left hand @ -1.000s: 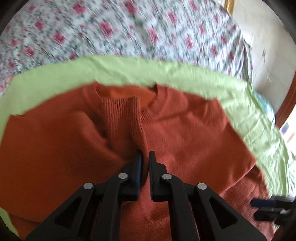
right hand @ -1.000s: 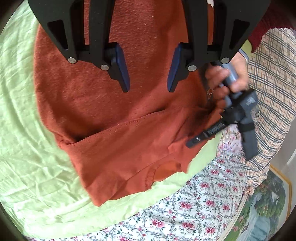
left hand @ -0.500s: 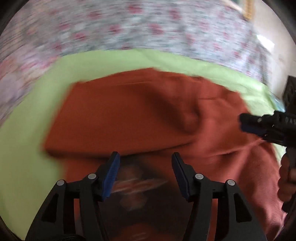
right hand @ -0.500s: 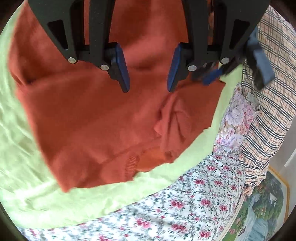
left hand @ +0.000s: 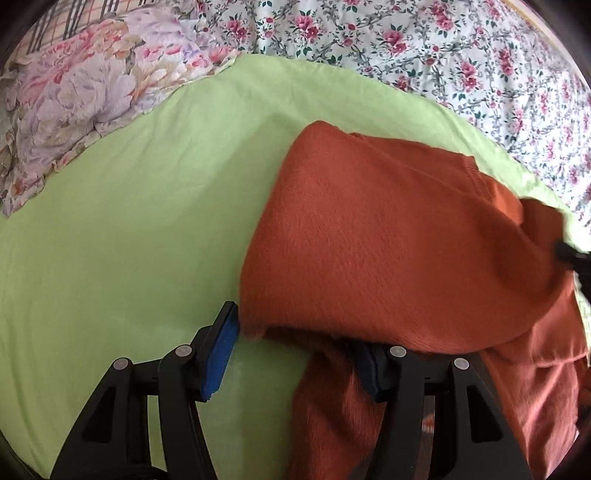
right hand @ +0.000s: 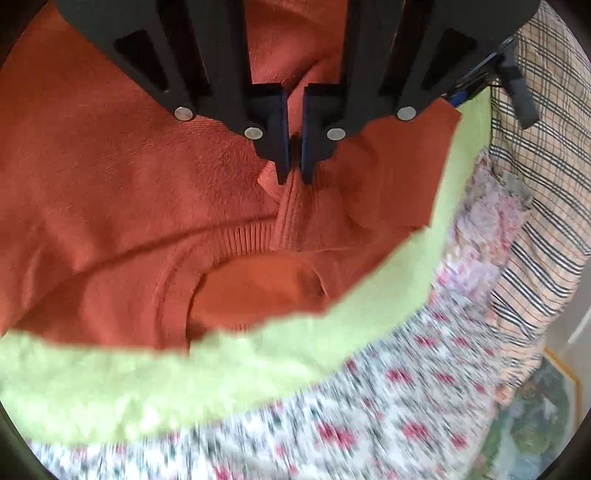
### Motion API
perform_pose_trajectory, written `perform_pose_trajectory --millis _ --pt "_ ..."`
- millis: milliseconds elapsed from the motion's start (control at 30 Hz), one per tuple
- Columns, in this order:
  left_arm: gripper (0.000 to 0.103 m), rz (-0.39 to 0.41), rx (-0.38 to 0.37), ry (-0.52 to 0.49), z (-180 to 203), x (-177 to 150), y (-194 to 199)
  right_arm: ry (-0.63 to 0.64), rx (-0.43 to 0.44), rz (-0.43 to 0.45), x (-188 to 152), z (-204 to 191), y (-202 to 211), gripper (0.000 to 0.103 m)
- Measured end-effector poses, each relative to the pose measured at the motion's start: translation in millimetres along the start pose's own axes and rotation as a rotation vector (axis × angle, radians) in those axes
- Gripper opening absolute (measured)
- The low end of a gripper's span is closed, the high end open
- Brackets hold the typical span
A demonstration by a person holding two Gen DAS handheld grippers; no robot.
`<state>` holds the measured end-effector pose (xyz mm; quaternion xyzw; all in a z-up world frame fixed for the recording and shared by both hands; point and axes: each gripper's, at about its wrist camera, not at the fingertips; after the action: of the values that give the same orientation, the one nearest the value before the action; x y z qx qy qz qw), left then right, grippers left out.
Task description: Fold small clothes
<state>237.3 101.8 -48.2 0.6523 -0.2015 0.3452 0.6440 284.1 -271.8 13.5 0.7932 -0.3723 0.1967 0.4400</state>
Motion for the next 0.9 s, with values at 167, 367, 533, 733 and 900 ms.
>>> perform_pose_trajectory --millis 167,367,533,733,900 --pt "0.056 0.006 0.03 0.007 5.5 5.9 -6.2 -0.042 -0.064 0.194 7.5 29.7 68.4 0.006" --pt "0.046 0.037 0.061 0.019 1.2 3.4 1.8 -0.103 -0.161 0.159 -18.2 74.3 86.6 0.006" --pt "0.046 0.06 0.047 0.073 -8.9 -0.9 11.0 -0.094 -0.181 0.149 -33.0 77.5 88.5 0.006" --pt "0.046 0.048 0.019 0.139 -20.7 -2.4 8.9 -0.053 -0.211 0.117 -39.7 70.1 87.1 0.006" --pt "0.046 0.061 0.019 0.132 -20.0 -3.1 10.5 0.029 -0.11 0.303 -24.3 34.9 126.6 0.006"
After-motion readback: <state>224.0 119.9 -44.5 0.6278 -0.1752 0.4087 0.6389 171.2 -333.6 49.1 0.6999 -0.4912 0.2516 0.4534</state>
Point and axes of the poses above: each gripper's, at about its wrist camera, not at the fingertips, and y roughly against the way its jaws point, z to its right, x to its top, and after that the axes turned 8 degrees about z, right-handed
